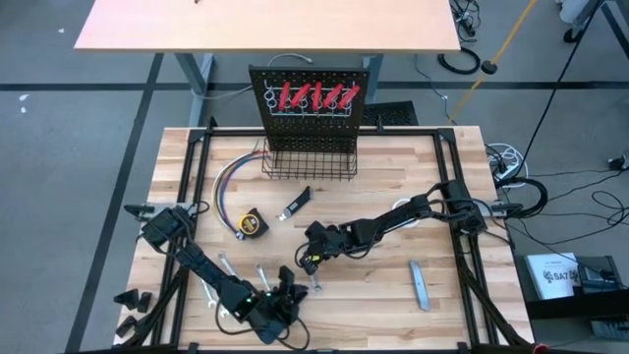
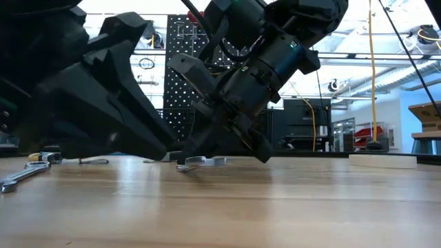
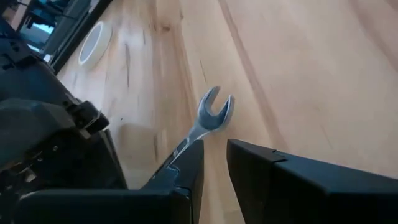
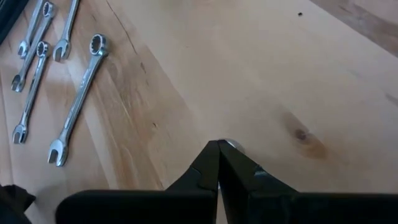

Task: Hang tools onto peg board
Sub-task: Hang the wrench on the peg board

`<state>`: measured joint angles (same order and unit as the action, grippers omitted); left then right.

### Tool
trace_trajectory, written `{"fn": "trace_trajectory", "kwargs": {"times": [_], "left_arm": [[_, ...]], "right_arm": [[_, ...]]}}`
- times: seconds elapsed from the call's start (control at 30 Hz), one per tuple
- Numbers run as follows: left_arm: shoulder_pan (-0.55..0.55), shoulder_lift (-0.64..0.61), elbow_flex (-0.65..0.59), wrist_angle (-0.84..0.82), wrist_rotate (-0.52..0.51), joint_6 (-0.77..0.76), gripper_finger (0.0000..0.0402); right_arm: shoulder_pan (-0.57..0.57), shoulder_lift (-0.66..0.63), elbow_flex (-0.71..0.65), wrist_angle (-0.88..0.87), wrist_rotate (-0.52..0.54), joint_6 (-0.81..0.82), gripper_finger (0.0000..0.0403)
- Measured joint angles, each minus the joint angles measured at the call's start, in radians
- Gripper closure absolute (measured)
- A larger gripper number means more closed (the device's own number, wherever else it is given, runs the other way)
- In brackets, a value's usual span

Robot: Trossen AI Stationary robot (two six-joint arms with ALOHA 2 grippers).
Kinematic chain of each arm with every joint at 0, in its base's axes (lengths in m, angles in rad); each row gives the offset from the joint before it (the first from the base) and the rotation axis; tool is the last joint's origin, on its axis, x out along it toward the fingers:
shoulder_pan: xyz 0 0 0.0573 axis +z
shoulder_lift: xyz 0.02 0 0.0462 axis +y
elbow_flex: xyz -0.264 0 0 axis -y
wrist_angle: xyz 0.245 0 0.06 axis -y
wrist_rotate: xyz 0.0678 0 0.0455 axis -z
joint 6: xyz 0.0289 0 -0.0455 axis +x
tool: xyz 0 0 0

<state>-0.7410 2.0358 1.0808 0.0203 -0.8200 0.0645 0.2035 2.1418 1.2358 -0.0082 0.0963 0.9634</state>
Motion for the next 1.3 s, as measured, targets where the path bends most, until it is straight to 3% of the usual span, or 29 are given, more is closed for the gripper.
{"fn": "trace_trajectory", "kwargs": {"times": [0.27,0.43,0.67,0.77,1.3], "left_arm": [[0.052,-0.003,0.036,-0.160,-0.003,0.073,0.0248],[0.097,-0.005,0.036,-0.187,0.052,0.300,0.0201],[0.162,-0.017,0.034,-0.204,0.254,0.453,0.0199],[0.167,-0.016,0.033,-0.222,0.263,0.498,0.0207],[0.145,-0.018,0.033,-0.232,0.221,0.437,0.0224]], "right_arm": [[0.000,0.000,0.000,0.002,0.000,0.000,0.0403],[0.000,0.000,0.000,0.007,-0.016,-0.005,0.0403],[0.000,0.000,-0.003,-0.006,-0.014,-0.042,0.0403],[0.001,-0.001,-0.003,-0.010,-0.014,-0.066,0.0403],[-0.002,0.001,-0.002,0.019,-0.038,-0.111,0.0403]]}}
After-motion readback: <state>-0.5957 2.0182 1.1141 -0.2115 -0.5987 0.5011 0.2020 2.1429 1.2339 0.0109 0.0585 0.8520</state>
